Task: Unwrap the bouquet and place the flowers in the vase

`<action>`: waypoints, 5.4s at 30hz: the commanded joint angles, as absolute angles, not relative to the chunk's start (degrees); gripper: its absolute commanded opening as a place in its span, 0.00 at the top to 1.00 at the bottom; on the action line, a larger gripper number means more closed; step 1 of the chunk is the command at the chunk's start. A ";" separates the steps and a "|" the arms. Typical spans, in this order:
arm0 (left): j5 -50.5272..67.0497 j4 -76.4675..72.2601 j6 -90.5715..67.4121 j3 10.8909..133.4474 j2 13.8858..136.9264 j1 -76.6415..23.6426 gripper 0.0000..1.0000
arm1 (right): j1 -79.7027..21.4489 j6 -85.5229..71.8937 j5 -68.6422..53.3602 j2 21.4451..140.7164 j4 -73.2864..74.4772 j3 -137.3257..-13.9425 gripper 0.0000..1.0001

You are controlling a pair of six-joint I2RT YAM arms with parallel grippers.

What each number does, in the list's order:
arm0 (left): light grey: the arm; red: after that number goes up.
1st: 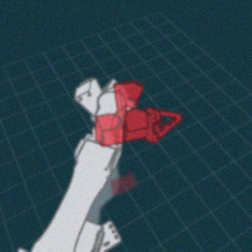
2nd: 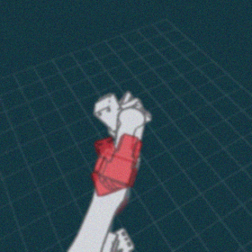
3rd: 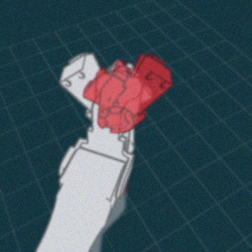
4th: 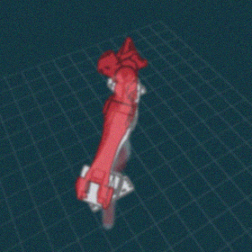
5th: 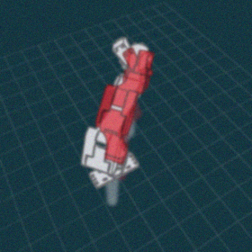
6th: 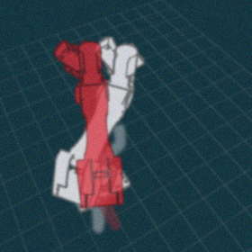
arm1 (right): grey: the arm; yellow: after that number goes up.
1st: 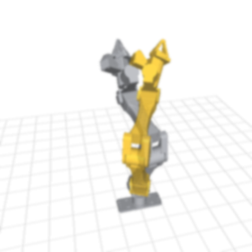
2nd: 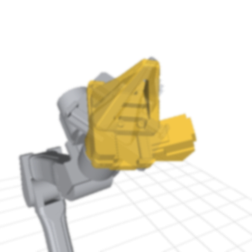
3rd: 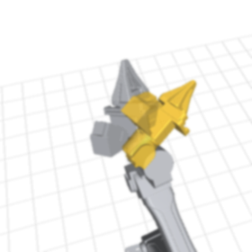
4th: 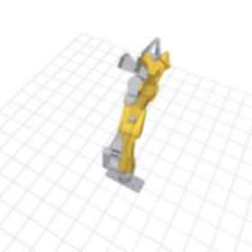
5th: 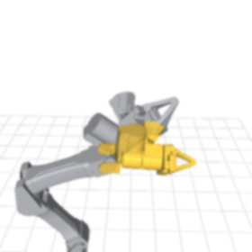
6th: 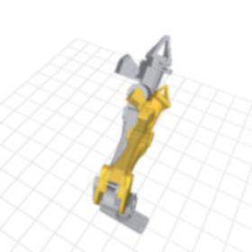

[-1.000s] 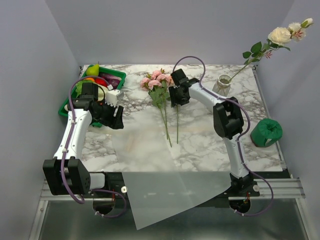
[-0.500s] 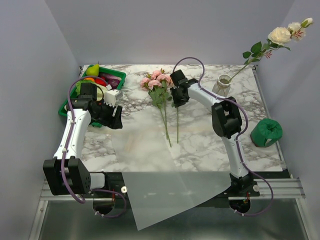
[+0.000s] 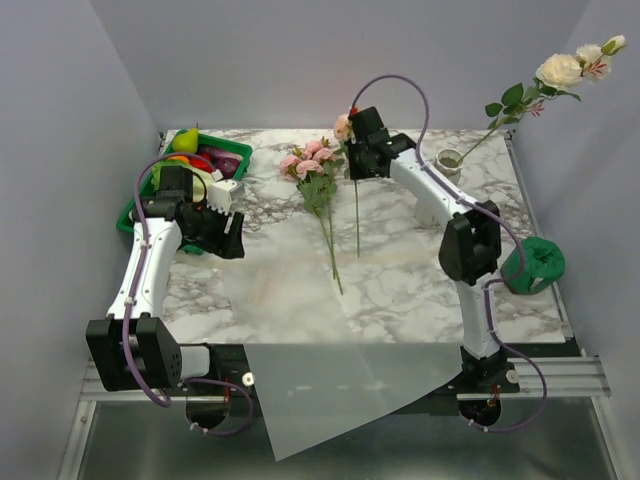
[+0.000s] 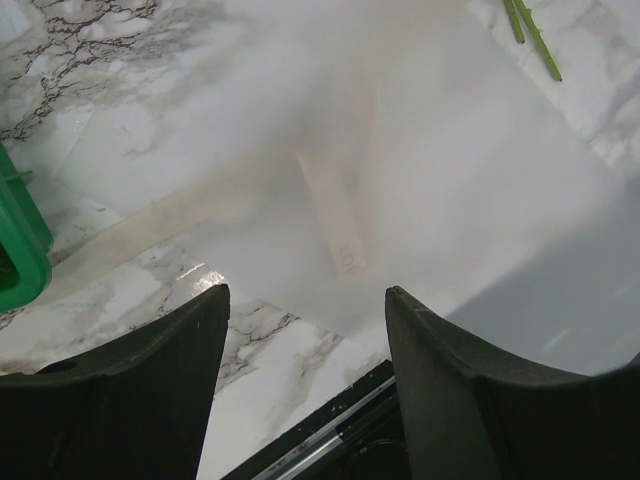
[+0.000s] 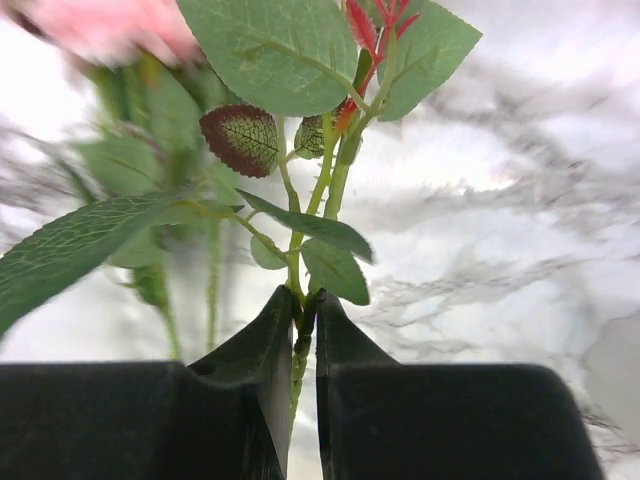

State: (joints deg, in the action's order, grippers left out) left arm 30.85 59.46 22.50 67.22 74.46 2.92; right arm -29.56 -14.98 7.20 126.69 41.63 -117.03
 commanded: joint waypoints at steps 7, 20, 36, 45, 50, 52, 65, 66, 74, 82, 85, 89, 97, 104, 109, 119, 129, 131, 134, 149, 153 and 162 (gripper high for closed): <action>31.46 60.12 22.94 66.27 71.98 3.34 0.28 | -29.71 -5.90 12.04 105.06 32.37 -118.57 0.96; 32.61 59.85 23.11 66.27 72.33 3.43 0.27 | -29.36 17.91 23.90 81.75 -16.83 -89.52 0.99; 32.61 60.12 24.43 66.18 72.68 3.78 0.28 | -22.68 27.15 25.31 78.05 -38.76 -76.90 0.99; 33.05 60.20 24.26 66.53 73.48 3.87 0.28 | -22.06 28.04 25.75 77.52 -36.39 -76.29 0.99; 33.13 60.47 24.26 67.15 73.56 3.87 0.28 | -21.71 27.16 26.02 76.91 -36.12 -72.95 0.99; 33.13 60.73 24.26 67.32 73.56 3.87 0.28 | -21.36 26.11 26.45 76.90 -35.86 -71.46 0.99; 32.87 61.52 24.08 68.64 73.39 3.87 0.28 | -21.18 15.57 28.03 76.38 -26.73 -66.09 0.81; 32.70 61.52 24.08 68.73 73.39 3.87 0.28 | -21.18 13.12 28.21 76.20 -24.80 -66.62 0.71; 32.96 61.52 23.73 69.26 73.56 3.87 0.28 | -22.14 -1.39 26.19 70.06 -8.79 -61.54 0.32; 33.48 61.08 23.03 68.99 73.65 3.78 0.28 | -30.22 -4.39 23.91 64.25 -6.42 -55.46 0.35; 33.66 61.00 22.85 68.82 73.48 3.87 0.28 | -34.27 -4.66 22.51 65.29 -6.77 -54.23 0.36; 33.57 60.91 22.68 68.64 73.39 3.87 0.28 | -36.83 -7.02 16.46 71.16 -4.75 -56.51 0.37; 32.78 61.17 22.94 67.94 72.33 3.87 0.27 | -36.83 -11.33 8.97 96.22 15.70 -77.85 0.44; 32.26 61.00 23.38 67.85 72.33 3.87 0.28 | -36.83 -12.04 6.42 110.55 21.70 -90.08 0.45; 32.34 60.73 23.55 67.59 72.77 3.96 0.28 | -36.83 -12.48 6.41 118.38 27.32 -99.21 0.46; 32.25 60.12 24.26 66.89 73.21 4.22 0.28 | -36.83 -13.71 7.73 127.79 32.43 -106.43 0.48; 32.78 60.03 24.61 66.53 73.39 4.75 0.28 | -37.00 -14.41 7.21 132.80 34.89 -111.17 0.50; 32.96 60.12 24.70 66.53 73.39 4.83 0.28 | -36.91 -14.85 6.77 134.55 35.59 -112.76 0.50; 33.05 60.38 24.70 66.80 73.30 4.83 0.28 | -37.09 -14.94 7.29 136.92 38.14 -117.06 0.51; 33.31 62.49 24.79 69.61 73.65 5.10 0.28 | -37.09 -15.73 9.67 141.42 43.60 -121.65 0.72; 33.14 63.10 24.70 69.78 72.95 5.10 0.28 | -37.09 -16.00 9.05 139.57 41.84 -119.36 0.85; 33.75 63.98 24.17 70.14 71.02 5.10 0.28 | -37.18 -14.77 15.72 127.55 39.20 -119.18 0.99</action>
State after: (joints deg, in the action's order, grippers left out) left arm 31.99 62.72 24.18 68.71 73.17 4.78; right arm -36.77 -15.90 10.76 136.66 40.16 -118.04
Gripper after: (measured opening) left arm 0.723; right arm 0.030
